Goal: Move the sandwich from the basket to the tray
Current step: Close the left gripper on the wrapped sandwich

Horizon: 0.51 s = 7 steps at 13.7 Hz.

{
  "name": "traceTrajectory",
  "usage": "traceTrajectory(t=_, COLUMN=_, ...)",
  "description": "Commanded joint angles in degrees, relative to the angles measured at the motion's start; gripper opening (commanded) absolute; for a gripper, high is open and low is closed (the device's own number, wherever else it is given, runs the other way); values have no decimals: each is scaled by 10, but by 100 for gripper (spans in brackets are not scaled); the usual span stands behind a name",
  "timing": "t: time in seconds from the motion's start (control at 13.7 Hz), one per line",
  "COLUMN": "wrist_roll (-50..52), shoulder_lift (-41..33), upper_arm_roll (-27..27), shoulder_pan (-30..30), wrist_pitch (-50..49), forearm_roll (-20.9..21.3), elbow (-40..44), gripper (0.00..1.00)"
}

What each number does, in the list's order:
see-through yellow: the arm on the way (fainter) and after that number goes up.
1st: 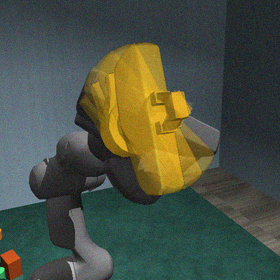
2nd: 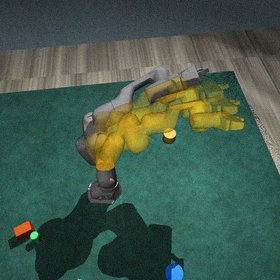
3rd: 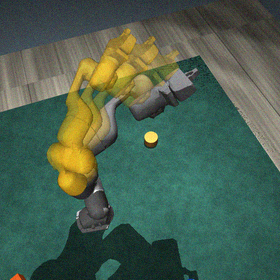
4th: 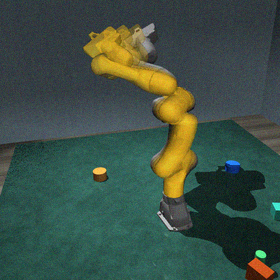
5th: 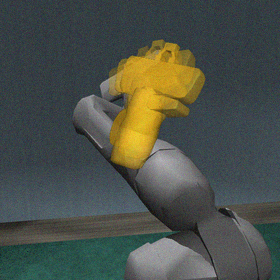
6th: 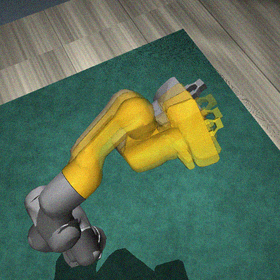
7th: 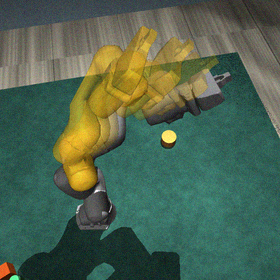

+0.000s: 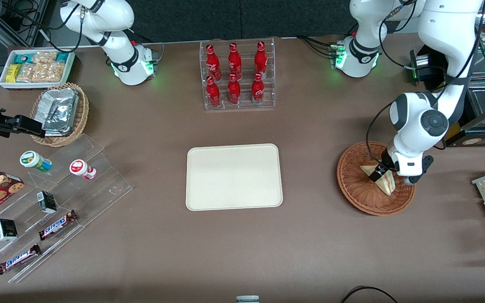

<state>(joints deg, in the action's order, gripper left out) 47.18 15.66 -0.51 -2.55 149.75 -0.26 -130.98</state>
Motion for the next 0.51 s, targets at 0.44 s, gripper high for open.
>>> traceTrajectory(t=0.44, wrist_roll=11, shoulder_lift=-104, upper_arm_roll=-3, shoulder_pan=-47, wrist_pitch=-316, forearm_roll=4, elbow=124, gripper=0)
